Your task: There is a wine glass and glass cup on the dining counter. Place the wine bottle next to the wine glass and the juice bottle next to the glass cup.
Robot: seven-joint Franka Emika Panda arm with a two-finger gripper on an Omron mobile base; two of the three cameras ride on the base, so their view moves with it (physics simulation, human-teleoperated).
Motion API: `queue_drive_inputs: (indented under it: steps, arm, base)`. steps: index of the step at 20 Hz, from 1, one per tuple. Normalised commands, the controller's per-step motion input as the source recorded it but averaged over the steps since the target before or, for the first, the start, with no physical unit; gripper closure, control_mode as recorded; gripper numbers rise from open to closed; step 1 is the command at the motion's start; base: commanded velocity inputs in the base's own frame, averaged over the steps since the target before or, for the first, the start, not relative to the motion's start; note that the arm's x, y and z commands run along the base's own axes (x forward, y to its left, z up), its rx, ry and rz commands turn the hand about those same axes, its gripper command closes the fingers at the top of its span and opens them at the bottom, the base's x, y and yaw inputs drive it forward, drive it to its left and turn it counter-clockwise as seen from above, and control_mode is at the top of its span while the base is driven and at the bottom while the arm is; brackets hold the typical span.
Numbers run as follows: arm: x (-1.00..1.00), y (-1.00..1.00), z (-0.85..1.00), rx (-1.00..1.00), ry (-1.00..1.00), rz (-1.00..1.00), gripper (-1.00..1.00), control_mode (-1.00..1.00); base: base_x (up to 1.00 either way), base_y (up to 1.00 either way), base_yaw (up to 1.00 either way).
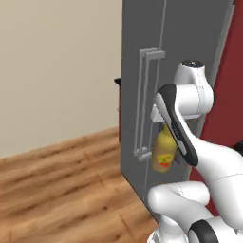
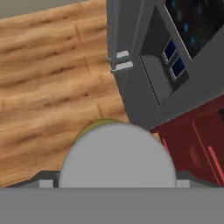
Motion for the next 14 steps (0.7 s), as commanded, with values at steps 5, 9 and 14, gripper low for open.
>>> queue_drive_inputs:
  steps: [5,9,14]
  arm:
    - [0.0,0.0,0.0,0.0,0.0,0.0,1.0,1.0]
    - [0.0,0.0,0.0,0.0,0.0,0.0,1.0,1.0]
    - [0.0,0.0,0.0,0.0,0.0,0.0,1.0,1.0]
  base:
    - [-0.03,0.08,1.0]
    - [0.02,0.1,0.93]
    - [0.08,0.07,0.86]
